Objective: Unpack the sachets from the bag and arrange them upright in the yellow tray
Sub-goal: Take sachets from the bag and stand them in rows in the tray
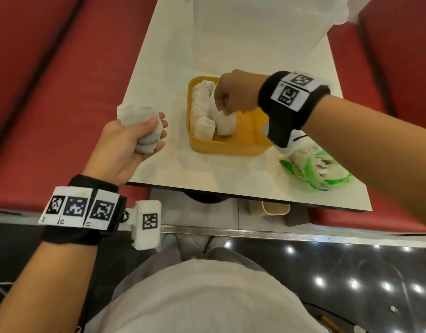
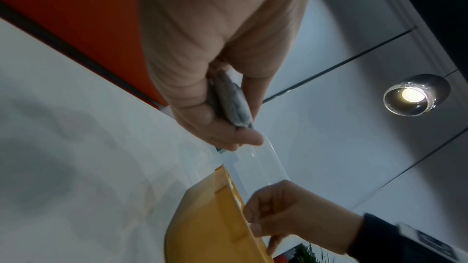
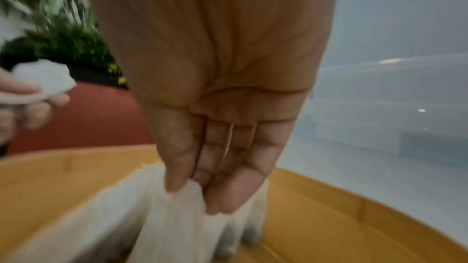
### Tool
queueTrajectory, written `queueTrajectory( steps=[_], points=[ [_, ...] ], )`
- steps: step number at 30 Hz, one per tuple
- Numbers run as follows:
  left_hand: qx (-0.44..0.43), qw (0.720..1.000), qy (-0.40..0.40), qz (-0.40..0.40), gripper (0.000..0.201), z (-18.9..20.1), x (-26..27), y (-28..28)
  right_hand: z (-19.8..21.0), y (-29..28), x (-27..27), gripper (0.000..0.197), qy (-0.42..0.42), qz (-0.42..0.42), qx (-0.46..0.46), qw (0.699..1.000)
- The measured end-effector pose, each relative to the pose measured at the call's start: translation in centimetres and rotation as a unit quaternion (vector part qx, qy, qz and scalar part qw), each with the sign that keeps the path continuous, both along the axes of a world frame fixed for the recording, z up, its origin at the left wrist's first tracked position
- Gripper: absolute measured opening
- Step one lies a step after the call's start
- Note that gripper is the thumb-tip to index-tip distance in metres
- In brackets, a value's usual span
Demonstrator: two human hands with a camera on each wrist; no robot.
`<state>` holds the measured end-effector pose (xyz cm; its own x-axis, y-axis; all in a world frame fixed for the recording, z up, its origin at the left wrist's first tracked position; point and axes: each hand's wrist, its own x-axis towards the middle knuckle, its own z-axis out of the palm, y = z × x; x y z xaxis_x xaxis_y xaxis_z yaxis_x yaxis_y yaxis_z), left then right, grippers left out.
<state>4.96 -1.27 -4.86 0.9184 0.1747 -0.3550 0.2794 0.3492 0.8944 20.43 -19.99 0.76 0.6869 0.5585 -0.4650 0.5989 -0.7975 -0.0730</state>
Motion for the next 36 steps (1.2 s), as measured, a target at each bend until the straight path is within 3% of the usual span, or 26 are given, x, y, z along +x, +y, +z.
queueTrajectory(
  steps=[7,14,21,24,28,30,36],
  points=[
    [0.017,0.999,0.027,-0.025,0.013,0.0,0.0,0.0,-1.4,-0.1,1.1,0.034,0.000,-0.046,-0.033,0.998],
    [0.021,0.999,0.030,-0.037,0.013,0.6,0.6,0.0,-2.2,-0.2,1.3,0.014,0.007,-0.101,0.019,0.995],
    [-0.040,0.997,0.045,-0.038,0.021,0.9,1.1,-0.2,-2.8,-0.2,1.8,0.012,0.036,-0.154,0.081,0.984],
    [-0.079,0.995,0.052,-0.043,0.025,1.0,1.1,-0.3,-3.0,-0.5,1.7,0.022,0.052,-0.169,0.102,0.979],
    [-0.106,0.992,0.057,-0.050,0.025,1.1,1.2,-0.6,-3.2,-0.8,1.8,0.010,0.076,-0.220,0.128,0.964],
    [-0.120,0.990,0.059,-0.047,0.027,1.1,1.1,-0.7,-3.1,-0.9,1.7,0.017,0.079,-0.224,0.118,0.964],
    [-0.167,0.983,0.059,-0.046,0.037,1.5,1.1,-1.2,-0.2,-1.8,0.8,0.012,0.065,-0.223,0.156,0.960]
  ],
)
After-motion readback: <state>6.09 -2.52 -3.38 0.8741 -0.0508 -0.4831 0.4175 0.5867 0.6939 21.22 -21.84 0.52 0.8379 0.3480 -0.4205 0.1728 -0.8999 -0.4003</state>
